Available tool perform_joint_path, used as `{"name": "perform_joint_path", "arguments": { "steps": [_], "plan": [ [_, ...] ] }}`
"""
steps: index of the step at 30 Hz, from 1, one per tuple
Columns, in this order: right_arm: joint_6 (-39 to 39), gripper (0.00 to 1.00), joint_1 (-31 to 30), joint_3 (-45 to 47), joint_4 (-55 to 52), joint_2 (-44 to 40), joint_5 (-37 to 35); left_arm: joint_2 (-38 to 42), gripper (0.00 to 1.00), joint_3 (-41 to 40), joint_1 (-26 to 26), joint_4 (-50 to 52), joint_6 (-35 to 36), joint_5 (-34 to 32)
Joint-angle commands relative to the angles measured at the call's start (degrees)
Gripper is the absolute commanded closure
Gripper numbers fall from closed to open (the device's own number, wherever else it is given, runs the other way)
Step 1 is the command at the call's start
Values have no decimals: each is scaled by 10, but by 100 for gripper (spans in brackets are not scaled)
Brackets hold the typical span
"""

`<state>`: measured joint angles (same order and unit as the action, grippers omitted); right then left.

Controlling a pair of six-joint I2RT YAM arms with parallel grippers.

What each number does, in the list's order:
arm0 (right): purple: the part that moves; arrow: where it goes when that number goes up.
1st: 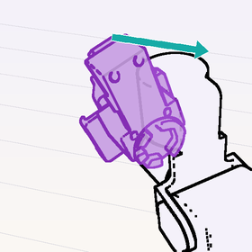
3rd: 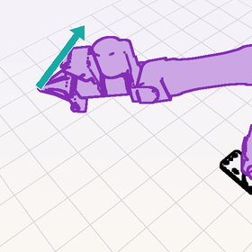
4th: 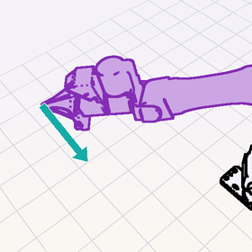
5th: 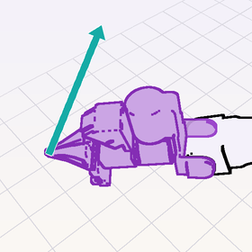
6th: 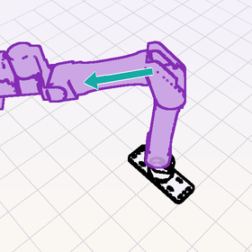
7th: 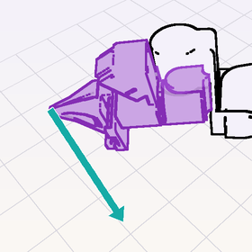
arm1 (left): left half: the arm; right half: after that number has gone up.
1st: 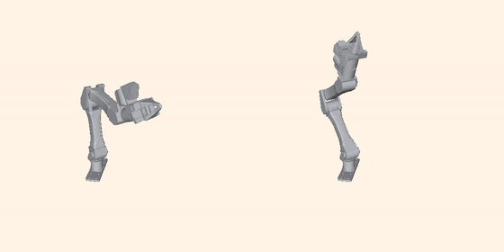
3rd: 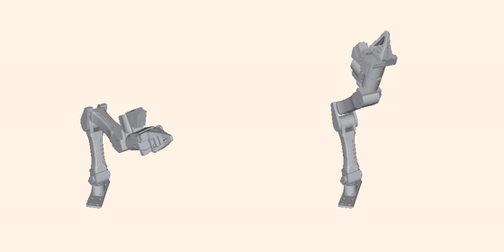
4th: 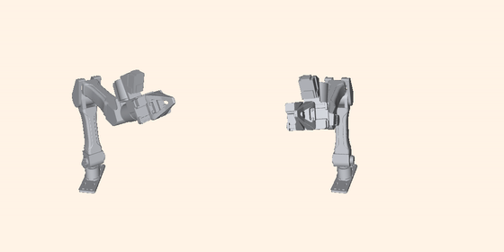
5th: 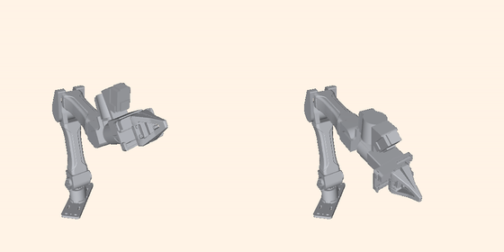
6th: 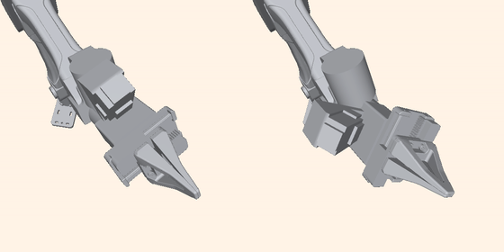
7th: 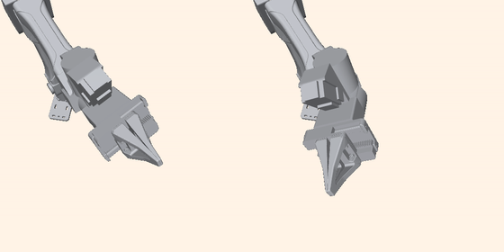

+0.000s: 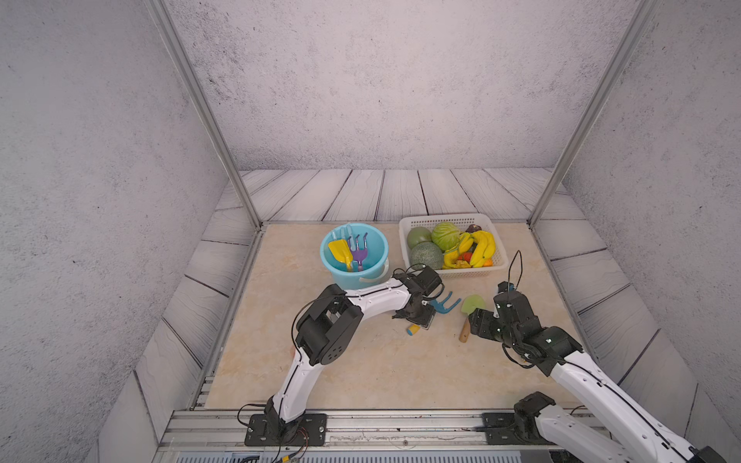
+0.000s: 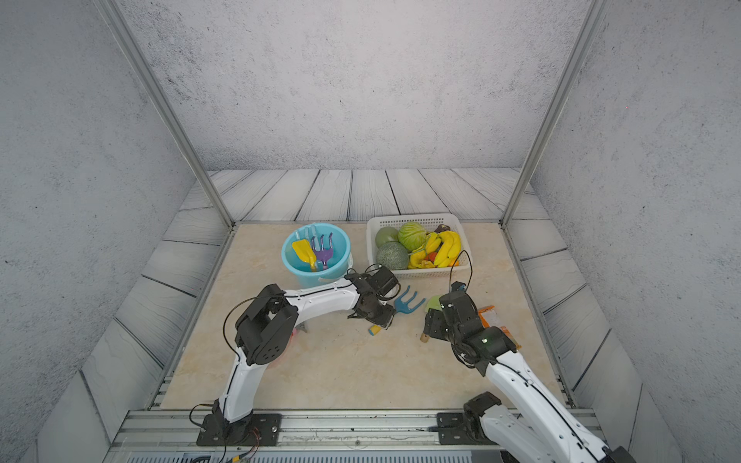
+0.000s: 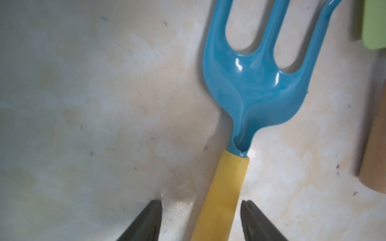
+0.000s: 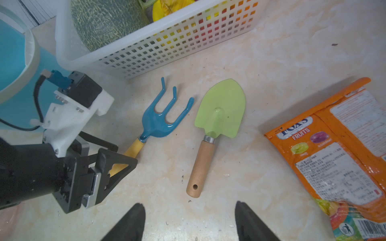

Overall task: Organize the gardening tools
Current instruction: Pick up the gardening tool from the center of the board.

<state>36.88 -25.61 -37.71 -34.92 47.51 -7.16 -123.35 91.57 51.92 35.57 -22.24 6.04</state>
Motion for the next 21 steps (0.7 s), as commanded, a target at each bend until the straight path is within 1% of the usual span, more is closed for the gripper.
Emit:
{"name": "perform_joint_path", "arguments": {
  "steps": [1, 5, 9, 13, 14, 19, 21],
  "plan": [
    [-2, 27, 4, 8, 1, -14, 7, -18, 39, 11, 8, 21, 4, -14],
    [-1, 27, 6, 14, 2, -22, 8, -14, 49, 9, 8, 25, 4, -26],
    [-1, 27, 7, 4, -6, -21, 12, 6, 49, -5, 9, 22, 2, -37],
    [-1, 27, 8, 1, -20, -44, 5, 13, 50, -5, 9, 26, 6, -41],
    [-1, 27, 9, 4, -21, -49, 4, 12, 50, -2, 8, 29, 6, -41],
    [0, 27, 10, 15, -23, -63, 7, 10, 38, 12, 9, 28, 0, -24],
    [0, 27, 11, 17, -23, -64, 10, 0, 38, 23, 10, 36, 1, -27]
  ]
}}
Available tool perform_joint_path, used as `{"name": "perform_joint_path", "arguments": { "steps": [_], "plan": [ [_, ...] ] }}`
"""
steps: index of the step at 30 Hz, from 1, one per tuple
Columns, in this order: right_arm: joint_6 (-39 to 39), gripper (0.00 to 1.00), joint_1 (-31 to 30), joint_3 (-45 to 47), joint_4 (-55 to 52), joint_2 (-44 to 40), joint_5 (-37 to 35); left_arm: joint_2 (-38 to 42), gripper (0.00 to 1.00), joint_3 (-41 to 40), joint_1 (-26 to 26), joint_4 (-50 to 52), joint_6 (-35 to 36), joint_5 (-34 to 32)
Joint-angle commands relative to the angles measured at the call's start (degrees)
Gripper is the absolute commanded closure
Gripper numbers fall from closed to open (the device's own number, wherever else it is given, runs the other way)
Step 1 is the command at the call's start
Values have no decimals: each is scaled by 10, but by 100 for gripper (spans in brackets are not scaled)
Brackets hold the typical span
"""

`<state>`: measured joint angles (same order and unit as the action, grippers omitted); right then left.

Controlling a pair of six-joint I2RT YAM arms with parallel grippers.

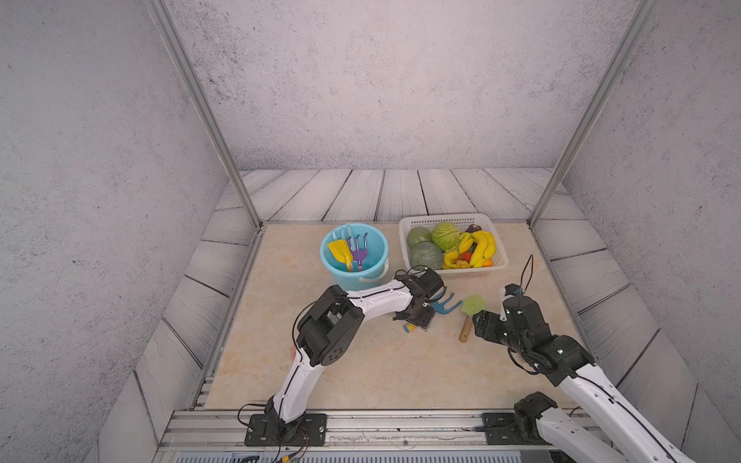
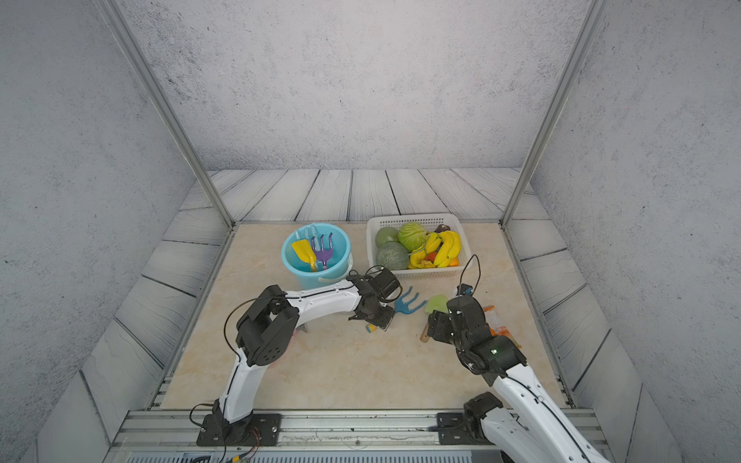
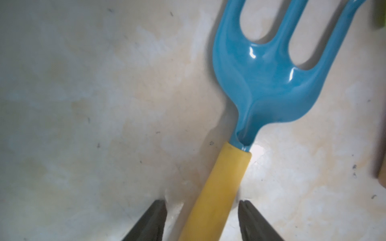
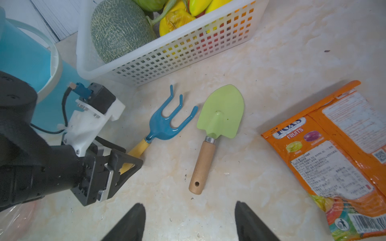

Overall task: Organize the gardening tools
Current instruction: Pick up the gardening tool from the center of the board.

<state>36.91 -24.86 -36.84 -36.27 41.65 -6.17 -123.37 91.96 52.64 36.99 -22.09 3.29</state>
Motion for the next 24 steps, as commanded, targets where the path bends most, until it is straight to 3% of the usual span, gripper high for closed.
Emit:
{"name": "perform_joint_path", "arguments": {
  "steps": [1, 10, 14, 24],
  "plan": [
    [1, 27, 3, 9, -9, -7, 2, -7, 39, 27, 3, 26, 0, -1],
    [5, 28, 4, 5, -17, -14, 0, -32, 51, 57, 11, 34, 11, 4],
    [7, 28, 4, 6, -16, -17, -1, -32, 52, 43, 16, 31, 12, -2],
    [10, 28, 4, 4, -17, -15, 0, -23, 83, 24, 21, 27, 8, -9]
  ]
}}
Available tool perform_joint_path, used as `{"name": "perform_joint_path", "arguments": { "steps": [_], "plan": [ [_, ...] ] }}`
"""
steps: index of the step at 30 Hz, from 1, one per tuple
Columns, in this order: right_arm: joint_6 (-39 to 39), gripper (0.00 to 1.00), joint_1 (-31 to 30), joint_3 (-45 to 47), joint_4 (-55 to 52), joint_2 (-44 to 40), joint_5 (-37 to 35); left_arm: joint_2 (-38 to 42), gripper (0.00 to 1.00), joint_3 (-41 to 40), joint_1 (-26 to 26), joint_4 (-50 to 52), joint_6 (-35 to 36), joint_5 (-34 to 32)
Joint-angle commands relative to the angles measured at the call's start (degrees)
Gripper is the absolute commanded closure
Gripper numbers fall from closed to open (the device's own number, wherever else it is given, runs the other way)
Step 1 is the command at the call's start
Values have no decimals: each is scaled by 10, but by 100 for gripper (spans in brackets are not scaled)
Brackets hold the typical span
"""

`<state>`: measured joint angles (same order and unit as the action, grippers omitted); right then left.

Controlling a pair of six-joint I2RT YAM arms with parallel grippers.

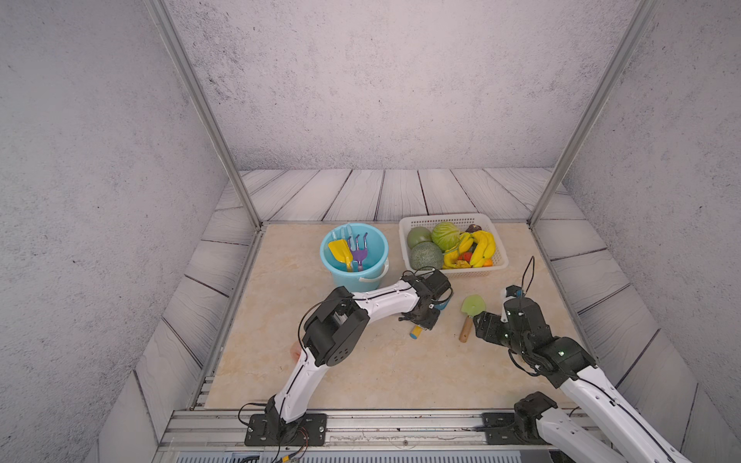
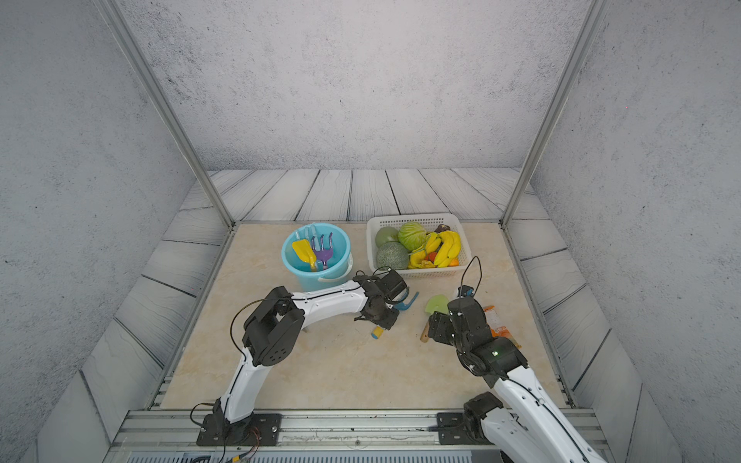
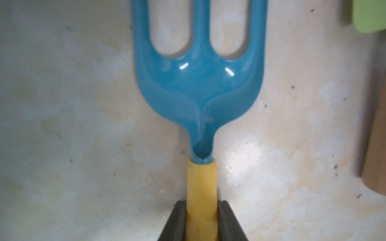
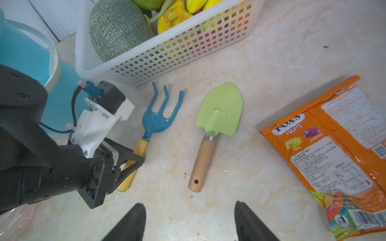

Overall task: Organize the gardening tools
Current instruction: Pick up the gardening tool from the center of the board, then place the gardening tool in the container.

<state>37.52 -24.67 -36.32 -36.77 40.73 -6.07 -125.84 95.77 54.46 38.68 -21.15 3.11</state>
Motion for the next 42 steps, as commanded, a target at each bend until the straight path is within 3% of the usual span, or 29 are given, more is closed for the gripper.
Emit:
{"name": "perform_joint_path", "arguments": {
  "steps": [1, 6, 12, 17, 22, 25, 32, 42],
  "plan": [
    [3, 28, 2, -3, -12, -5, -1, 8, 88, -17, 4, 11, -2, -7],
    [1, 28, 2, -17, -18, -2, -1, 70, 100, -58, 12, 5, -11, -18],
    [-3, 28, 2, -40, -26, -9, 3, 212, 100, -125, 14, -5, -25, -50],
    [-3, 28, 2, -57, -12, 16, 23, 318, 100, -125, 7, 12, -7, -138],
    [-15, 29, 2, -67, 18, 37, 61, 388, 100, -98, -64, -1, 32, -169],
    [-18, 29, 2, -77, 19, 46, 74, 397, 100, -84, -131, -28, 47, -158],
    [-26, 30, 2, -95, 4, 57, 77, 355, 100, -76, -229, -122, 74, -142],
    [-24, 30, 2, -100, -16, 68, 60, 292, 100, -151, -265, -268, 77, -137]
  ]
}}
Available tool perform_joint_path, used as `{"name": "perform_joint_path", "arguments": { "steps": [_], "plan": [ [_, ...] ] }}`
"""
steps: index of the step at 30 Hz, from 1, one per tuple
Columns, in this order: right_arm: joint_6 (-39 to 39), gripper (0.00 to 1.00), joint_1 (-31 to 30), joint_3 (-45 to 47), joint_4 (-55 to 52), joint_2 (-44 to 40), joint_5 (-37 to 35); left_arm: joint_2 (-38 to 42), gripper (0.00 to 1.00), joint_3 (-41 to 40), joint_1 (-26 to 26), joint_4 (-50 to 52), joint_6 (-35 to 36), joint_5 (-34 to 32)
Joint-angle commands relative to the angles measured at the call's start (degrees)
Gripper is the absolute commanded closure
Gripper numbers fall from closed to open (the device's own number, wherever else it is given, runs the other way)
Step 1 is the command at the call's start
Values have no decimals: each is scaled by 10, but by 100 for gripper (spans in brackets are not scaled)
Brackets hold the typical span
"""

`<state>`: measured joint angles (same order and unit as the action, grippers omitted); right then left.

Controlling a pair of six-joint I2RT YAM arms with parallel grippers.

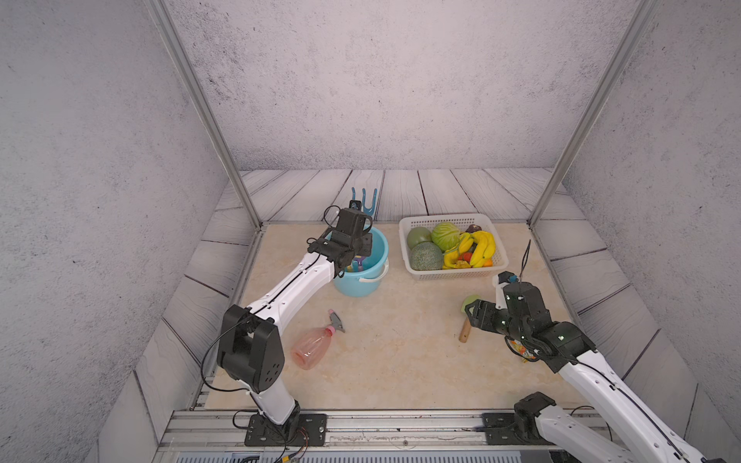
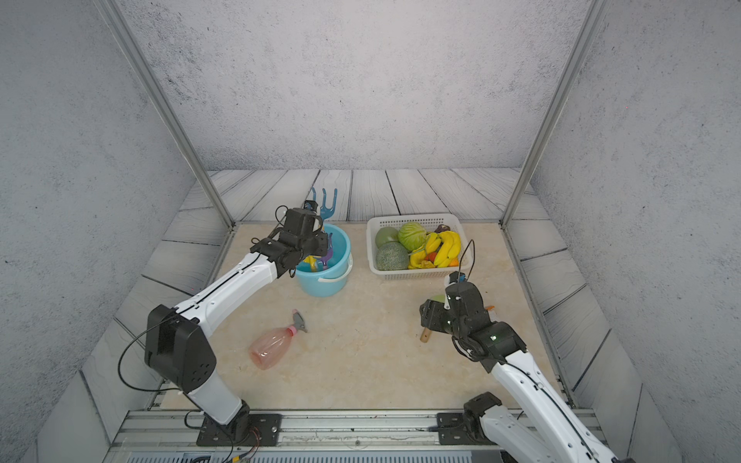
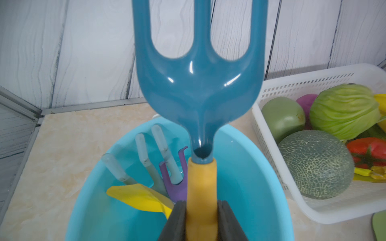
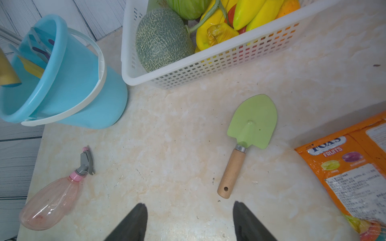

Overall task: Organize the gardening tools
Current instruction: Place the gardening tool in the container.

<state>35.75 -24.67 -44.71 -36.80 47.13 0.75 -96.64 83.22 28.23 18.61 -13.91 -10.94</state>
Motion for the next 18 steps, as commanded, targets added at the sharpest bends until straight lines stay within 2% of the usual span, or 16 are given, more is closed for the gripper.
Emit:
{"name": "perform_joint_path", "arguments": {
  "steps": [1, 8, 15, 16, 17, 18],
  "plan": [
    [-7, 30, 2, -18, -17, 6, -10, 0, 100, -36, -3, -81, 3, 6],
    [-3, 30, 2, -19, -17, 22, -15, -3, 100, -97, -3, -122, -17, 19],
    [5, 30, 2, -10, -5, 32, -16, -10, 100, -118, -3, -124, -29, 24],
    [5, 30, 2, -10, -4, 33, -15, -9, 94, -119, -3, -123, -28, 23],
    [4, 30, 2, -10, -2, 36, -15, -8, 79, -119, -3, -120, -27, 21],
    [3, 30, 2, -10, -1, 39, -16, -5, 67, -117, -3, -115, -26, 19]
  ]
}}
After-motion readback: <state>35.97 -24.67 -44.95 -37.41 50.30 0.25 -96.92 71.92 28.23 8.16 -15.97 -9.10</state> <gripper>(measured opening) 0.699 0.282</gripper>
